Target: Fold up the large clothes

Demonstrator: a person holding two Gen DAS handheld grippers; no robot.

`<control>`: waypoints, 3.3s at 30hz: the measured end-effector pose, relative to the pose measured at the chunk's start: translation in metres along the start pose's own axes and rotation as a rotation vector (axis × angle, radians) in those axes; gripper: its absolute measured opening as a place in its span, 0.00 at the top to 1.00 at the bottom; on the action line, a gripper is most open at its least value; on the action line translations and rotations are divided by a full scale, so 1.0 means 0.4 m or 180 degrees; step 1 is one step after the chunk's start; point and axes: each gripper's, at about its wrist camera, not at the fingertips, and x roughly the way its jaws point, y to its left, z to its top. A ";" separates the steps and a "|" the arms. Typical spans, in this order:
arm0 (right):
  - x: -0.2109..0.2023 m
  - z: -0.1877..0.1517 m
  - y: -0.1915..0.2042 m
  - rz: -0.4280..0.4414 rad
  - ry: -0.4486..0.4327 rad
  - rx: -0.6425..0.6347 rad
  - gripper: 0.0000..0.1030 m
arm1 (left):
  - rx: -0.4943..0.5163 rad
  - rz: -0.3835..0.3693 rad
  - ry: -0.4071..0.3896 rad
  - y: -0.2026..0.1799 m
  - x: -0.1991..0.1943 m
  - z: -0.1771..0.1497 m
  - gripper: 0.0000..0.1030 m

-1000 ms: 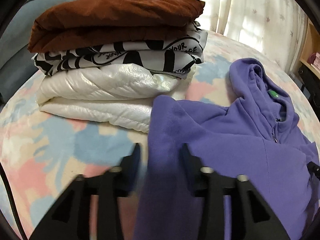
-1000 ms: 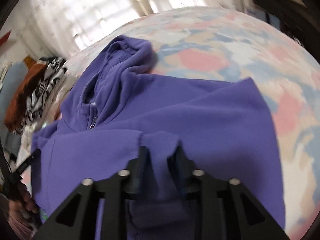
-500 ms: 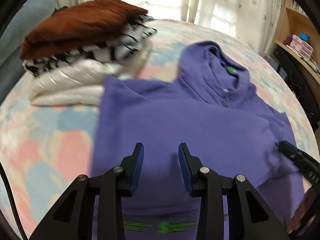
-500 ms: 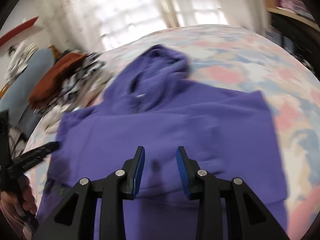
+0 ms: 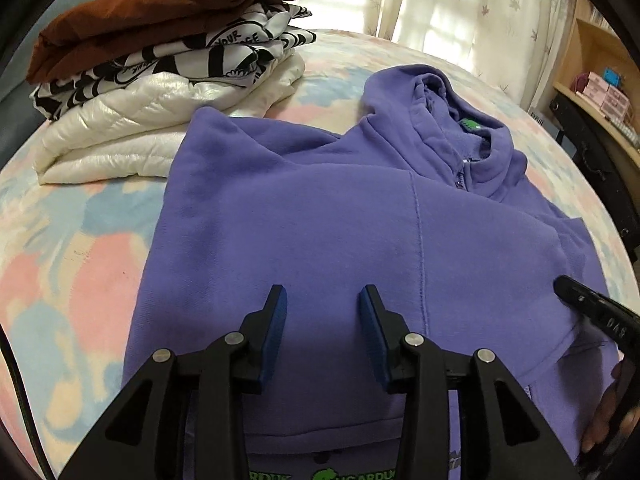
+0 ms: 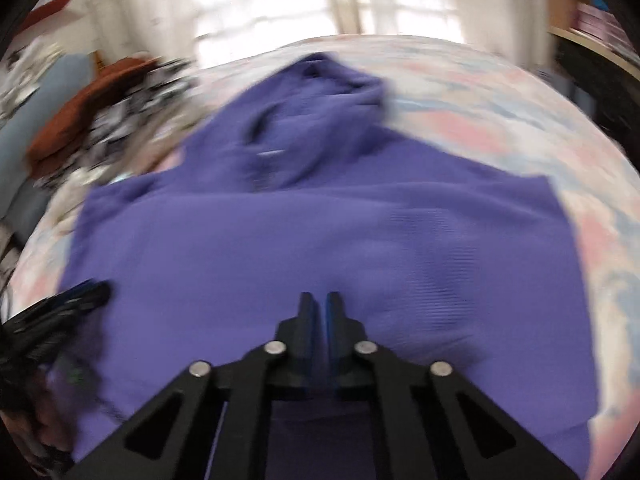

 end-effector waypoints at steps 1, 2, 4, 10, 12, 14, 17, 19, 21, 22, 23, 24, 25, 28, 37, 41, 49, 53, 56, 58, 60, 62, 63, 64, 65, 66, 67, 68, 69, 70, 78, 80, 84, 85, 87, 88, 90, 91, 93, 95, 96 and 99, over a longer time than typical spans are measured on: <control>-0.005 0.000 -0.038 0.0106 0.0010 0.0112 1.00 | -0.0005 -0.0011 -0.0004 0.000 0.002 0.001 0.63; -0.016 -0.001 -0.071 0.0139 -0.0001 0.0216 1.00 | -0.0010 -0.0015 -0.0003 0.000 0.004 0.002 0.63; -0.040 -0.004 -0.104 0.0184 -0.0014 0.0304 1.00 | -0.0014 0.0006 0.0001 -0.002 0.006 0.003 0.63; -0.061 -0.036 -0.182 -0.0350 0.0062 0.0413 0.93 | -0.0001 0.0022 0.0021 -0.002 0.009 0.005 0.63; -0.076 -0.046 -0.195 -0.0279 0.0038 0.0466 0.93 | -0.0001 0.0038 0.0048 -0.003 0.006 0.006 0.61; -0.097 -0.050 -0.194 -0.0221 0.0021 0.0517 0.93 | -0.0024 0.0071 0.0090 -0.004 -0.004 0.006 0.56; -0.132 -0.058 -0.177 -0.0085 -0.0029 0.0571 0.93 | -0.0071 0.0126 0.0198 -0.003 -0.030 0.000 0.47; -0.159 -0.062 -0.162 -0.0009 -0.0088 0.0571 0.93 | -0.0096 0.0220 0.0230 0.000 -0.052 -0.009 0.43; -0.178 -0.061 -0.152 0.0097 -0.0115 0.0598 0.93 | -0.0126 0.0262 0.0239 0.005 -0.080 -0.019 0.41; -0.193 -0.065 -0.143 0.0129 -0.0132 0.0605 0.93 | -0.0130 0.0273 0.0241 0.006 -0.094 -0.024 0.40; -0.208 -0.069 -0.133 0.0151 -0.0148 0.0601 0.93 | -0.0127 0.0290 0.0240 0.007 -0.108 -0.029 0.40; -0.219 -0.073 -0.126 0.0164 -0.0156 0.0592 0.93 | -0.0117 0.0312 0.0231 0.006 -0.125 -0.036 0.40; -0.234 -0.080 -0.116 0.0196 -0.0161 0.0578 0.93 | -0.0105 0.0339 0.0221 0.004 -0.144 -0.042 0.40; -0.260 -0.095 -0.096 0.0263 -0.0147 0.0542 0.93 | -0.0088 0.0331 0.0204 -0.001 -0.193 -0.056 0.39; -0.340 -0.155 -0.050 0.0446 -0.0110 0.0549 0.75 | 0.0124 0.0330 -0.0018 -0.050 -0.374 -0.110 0.39; -0.402 -0.184 -0.039 0.0515 -0.0188 0.0543 0.65 | 0.0127 0.0286 -0.0079 -0.057 -0.452 -0.138 0.39; -0.525 -0.220 -0.024 0.0576 -0.0355 0.0401 0.64 | 0.0113 0.0290 -0.0195 -0.045 -0.575 -0.195 0.34; -0.582 -0.248 -0.017 0.0550 -0.0435 0.0316 0.63 | 0.0076 0.0303 -0.0228 -0.026 -0.626 -0.232 0.32; -0.615 -0.275 -0.017 0.0548 -0.0470 0.0297 0.62 | 0.0032 0.0318 -0.0243 0.002 -0.663 -0.267 0.32; -0.632 -0.297 -0.019 0.0543 -0.0483 0.0303 0.61 | 0.0026 0.0347 -0.0242 0.021 -0.679 -0.288 0.32; -0.649 -0.322 -0.028 0.0529 -0.0494 0.0306 0.60 | 0.0019 0.0403 -0.0252 0.044 -0.694 -0.315 0.32; -0.659 -0.352 -0.039 0.0519 -0.0487 0.0328 0.60 | 0.0012 0.0456 -0.0253 0.065 -0.702 -0.341 0.28; -0.662 -0.365 -0.045 0.0512 -0.0481 0.0341 0.59 | -0.0010 0.0484 -0.0243 0.082 -0.705 -0.360 0.27; -0.661 -0.388 -0.054 0.0490 -0.0456 0.0360 0.59 | -0.0028 0.0495 -0.0227 0.094 -0.704 -0.374 0.27; -0.658 -0.403 -0.058 0.0478 -0.0430 0.0378 0.59 | -0.0050 0.0503 -0.0197 0.107 -0.701 -0.390 0.27; -0.651 -0.423 -0.067 0.0466 -0.0378 0.0408 0.59 | -0.0082 0.0512 -0.0145 0.124 -0.694 -0.411 0.27; -0.646 -0.435 -0.075 0.0460 -0.0339 0.0426 0.59 | -0.0101 0.0513 -0.0107 0.136 -0.688 -0.426 0.27; -0.637 -0.454 -0.086 0.0451 -0.0269 0.0472 0.59 | -0.0121 0.0508 -0.0064 0.146 -0.682 -0.442 0.27; -0.631 -0.467 -0.094 0.0445 -0.0222 0.0507 0.59 | -0.0147 0.0499 -0.0005 0.160 -0.672 -0.460 0.27; -0.625 -0.481 -0.103 0.0424 -0.0164 0.0542 0.59 | -0.0166 0.0495 0.0034 0.168 -0.665 -0.475 0.27; -0.628 -0.539 -0.183 0.0175 -0.0003 0.0684 0.59 | -0.0294 0.0292 0.0286 0.207 -0.616 -0.551 0.27; -0.636 -0.549 -0.206 0.0095 -0.0003 0.0714 0.59 | -0.0265 0.0286 0.0270 0.203 -0.609 -0.554 0.24; -0.642 -0.574 -0.245 0.0002 0.0040 0.0797 0.59 | -0.0257 0.0304 0.0272 0.200 -0.594 -0.554 0.23; -0.641 -0.583 -0.254 -0.0002 0.0057 0.0810 0.59 | -0.0268 0.0294 0.0271 0.201 -0.591 -0.554 0.22; -0.641 -0.594 -0.260 0.0039 0.0069 0.0805 0.59 | -0.0303 0.0259 0.0274 0.206 -0.589 -0.556 0.21; -0.640 -0.597 -0.259 0.0044 0.0075 0.0787 0.59 | -0.0324 0.0231 0.0283 0.211 -0.586 -0.556 0.20; -0.642 -0.601 -0.256 0.0034 0.0075 0.0743 0.59 | -0.0356 0.0175 0.0293 0.221 -0.582 -0.556 0.19; -0.644 -0.602 -0.255 0.0031 0.0069 0.0722 0.59 | -0.0365 0.0154 0.0296 0.223 -0.581 -0.556 0.18; -0.646 -0.602 -0.254 0.0040 0.0063 0.0709 0.59 | -0.0376 0.0121 0.0299 0.227 -0.580 -0.556 0.18; -0.649 -0.603 -0.260 0.0080 0.0062 0.0744 0.59 | -0.0364 0.0075 0.0302 0.228 -0.580 -0.557 0.13; -0.652 -0.602 -0.263 0.0098 0.0053 0.0762 0.59 | -0.0351 0.0046 0.0307 0.226 -0.578 -0.558 0.12; -0.667 -0.601 -0.271 0.0055 0.0008 0.0762 0.59 | -0.0280 -0.0038 0.0329 0.221 -0.578 -0.564 0.07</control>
